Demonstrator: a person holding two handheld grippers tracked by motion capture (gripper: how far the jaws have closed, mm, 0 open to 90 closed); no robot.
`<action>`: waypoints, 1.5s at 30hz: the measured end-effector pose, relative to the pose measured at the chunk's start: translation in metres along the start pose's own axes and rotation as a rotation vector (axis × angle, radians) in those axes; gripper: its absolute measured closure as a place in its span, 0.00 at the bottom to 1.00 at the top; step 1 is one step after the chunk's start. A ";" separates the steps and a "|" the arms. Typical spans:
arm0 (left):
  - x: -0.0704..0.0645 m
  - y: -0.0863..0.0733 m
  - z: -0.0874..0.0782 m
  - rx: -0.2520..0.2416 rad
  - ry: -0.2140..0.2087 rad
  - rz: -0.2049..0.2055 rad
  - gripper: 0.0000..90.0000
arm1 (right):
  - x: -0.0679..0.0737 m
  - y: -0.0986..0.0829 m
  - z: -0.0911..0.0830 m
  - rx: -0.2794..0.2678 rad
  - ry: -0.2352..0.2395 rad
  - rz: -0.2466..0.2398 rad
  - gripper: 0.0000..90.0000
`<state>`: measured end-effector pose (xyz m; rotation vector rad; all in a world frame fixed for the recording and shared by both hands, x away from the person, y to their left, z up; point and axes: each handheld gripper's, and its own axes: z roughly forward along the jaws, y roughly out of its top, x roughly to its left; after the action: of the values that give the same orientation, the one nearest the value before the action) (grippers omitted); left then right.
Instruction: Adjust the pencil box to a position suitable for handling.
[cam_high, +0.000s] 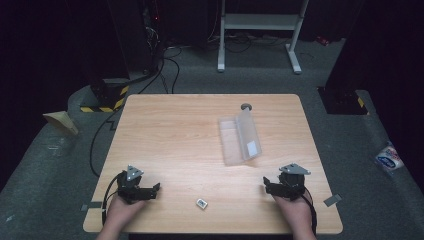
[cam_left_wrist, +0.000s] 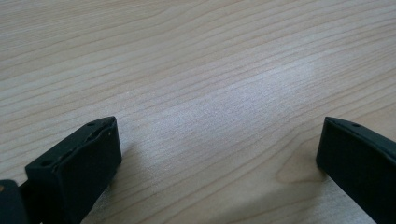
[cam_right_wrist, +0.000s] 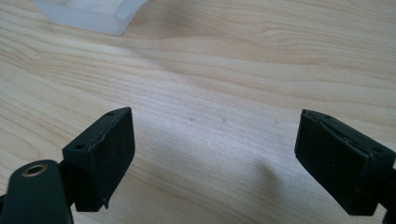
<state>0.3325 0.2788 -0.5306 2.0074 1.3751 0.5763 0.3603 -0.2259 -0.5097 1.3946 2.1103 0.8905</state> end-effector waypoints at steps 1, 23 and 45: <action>0.000 0.000 0.000 0.000 -0.003 0.001 0.00 | 0.003 0.001 0.000 -0.009 0.005 -0.004 0.14; -0.002 -0.002 -0.002 -0.003 0.007 -0.006 0.01 | 0.033 0.011 0.011 -0.055 0.097 -0.058 0.23; -0.005 -0.010 -0.010 0.000 0.026 -0.024 0.00 | 0.065 0.038 0.025 -0.112 0.166 -0.110 0.32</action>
<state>0.3178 0.2788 -0.5307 1.9877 1.4129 0.5940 0.3763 -0.1492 -0.5006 1.1722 2.1968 1.0948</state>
